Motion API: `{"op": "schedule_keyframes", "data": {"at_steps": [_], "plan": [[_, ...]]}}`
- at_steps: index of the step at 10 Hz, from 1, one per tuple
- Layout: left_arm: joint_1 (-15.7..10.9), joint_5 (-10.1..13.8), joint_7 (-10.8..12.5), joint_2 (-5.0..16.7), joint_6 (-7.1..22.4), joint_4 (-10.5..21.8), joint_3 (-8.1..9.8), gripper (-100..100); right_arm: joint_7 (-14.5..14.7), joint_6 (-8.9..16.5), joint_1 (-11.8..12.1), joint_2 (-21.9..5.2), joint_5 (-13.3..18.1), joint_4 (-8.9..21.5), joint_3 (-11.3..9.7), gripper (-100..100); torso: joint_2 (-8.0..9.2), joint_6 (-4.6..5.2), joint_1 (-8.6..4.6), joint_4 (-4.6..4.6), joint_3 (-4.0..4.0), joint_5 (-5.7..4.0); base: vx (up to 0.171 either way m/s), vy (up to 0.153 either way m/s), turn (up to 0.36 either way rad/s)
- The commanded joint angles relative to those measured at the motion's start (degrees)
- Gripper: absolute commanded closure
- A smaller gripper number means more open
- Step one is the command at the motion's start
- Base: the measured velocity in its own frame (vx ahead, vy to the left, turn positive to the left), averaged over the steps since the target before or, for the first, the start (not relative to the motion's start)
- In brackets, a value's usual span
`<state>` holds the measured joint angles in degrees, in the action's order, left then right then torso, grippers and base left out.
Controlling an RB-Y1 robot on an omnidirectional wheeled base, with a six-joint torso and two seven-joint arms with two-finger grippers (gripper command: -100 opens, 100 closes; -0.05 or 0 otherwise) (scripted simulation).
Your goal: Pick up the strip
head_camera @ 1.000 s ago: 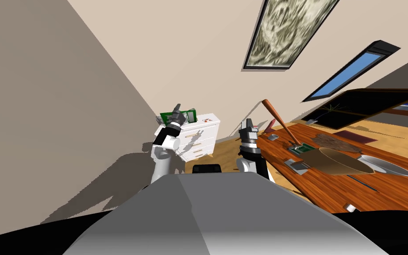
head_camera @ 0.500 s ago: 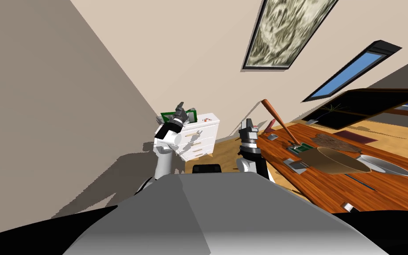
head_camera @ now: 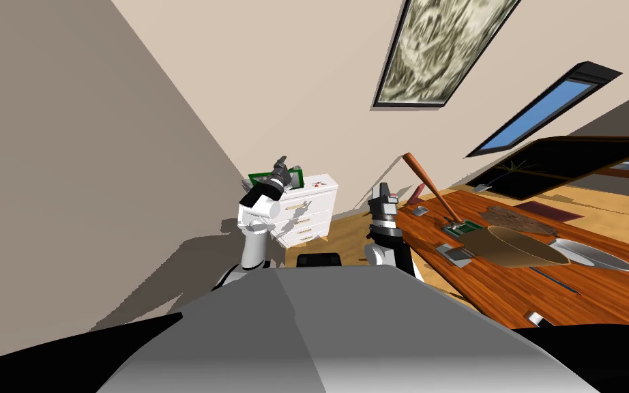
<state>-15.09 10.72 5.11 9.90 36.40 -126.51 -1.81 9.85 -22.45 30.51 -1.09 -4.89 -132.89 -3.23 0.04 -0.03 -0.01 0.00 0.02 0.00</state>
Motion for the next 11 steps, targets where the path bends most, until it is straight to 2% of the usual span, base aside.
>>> {"op": "schedule_keyframes", "data": {"at_steps": [1,3,4,6,7,9,10,11], "plan": [[-2.9,0.3,0.5,0.1,2.9,1.3,0.38,-100,0.0,0.0,0.0,0.0,0.0,0.0,0.0,0,0.0,0.0,0.0,0.0,0.0,0.0,-0.018,-0.002,0.036],[-3.7,0.3,0.5,0.1,5.1,1.3,0.38,-100,0.0,0.0,0.0,0.0,0.0,0.0,0.0,0,0.02,0.0,0.0,0.0,0.01,0.0,-0.015,-0.005,0.005],[-6.5,0.5,0.9,0.0,7.3,2.7,0.7,-100,0.0,0.0,0.0,0.0,0.0,0.0,0.0,0,0.0,0.0,0.0,0.0,0.0,0.0,-0.017,-0.001,0.035],[-7.1,0.5,0.9,0.0,9.4,2.7,0.7,-100,0.0,0.0,0.0,0.0,0.0,0.0,0.0,0,0.01,0.0,0.01,0.0,0.01,0.0,-0.013,-0.002,0.008],[-9.8,0.6,1.4,0.0,11.9,4.3,1.08,-100,0.0,0.0,0.0,0.0,0.0,0.0,0.0,0,0.0,0.0,0.01,0.0,0.0,0.01,-0.015,0.001,0.034],[-10.4,0.6,1.4,0.0,13.7,4.3,1.08,-100,0.0,0.0,0.0,0.0,0.0,0.0,0.0,0,0.01,0.0,0.02,0.0,0.0,0.01,-0.012,0.0,0.014],[-13.1,0.7,1.8,0.0,16.0,5.9,1.51,-100,0.0,0.0,0.0,0.0,0.0,0.0,0.0,0,-0.01,0.0,0.02,0.0,0.0,0.01,-0.011,0.003,0.04],[-13.8,0.7,1.8,0.0,17.4,5.9,1.51,-100,0.0,0.0,0.0,0.0,0.0,0.0,0.0,0,-0.01,-0.01,0.03,0.0,-0.01,0.01,-0.012,0.003,0.03]]}}
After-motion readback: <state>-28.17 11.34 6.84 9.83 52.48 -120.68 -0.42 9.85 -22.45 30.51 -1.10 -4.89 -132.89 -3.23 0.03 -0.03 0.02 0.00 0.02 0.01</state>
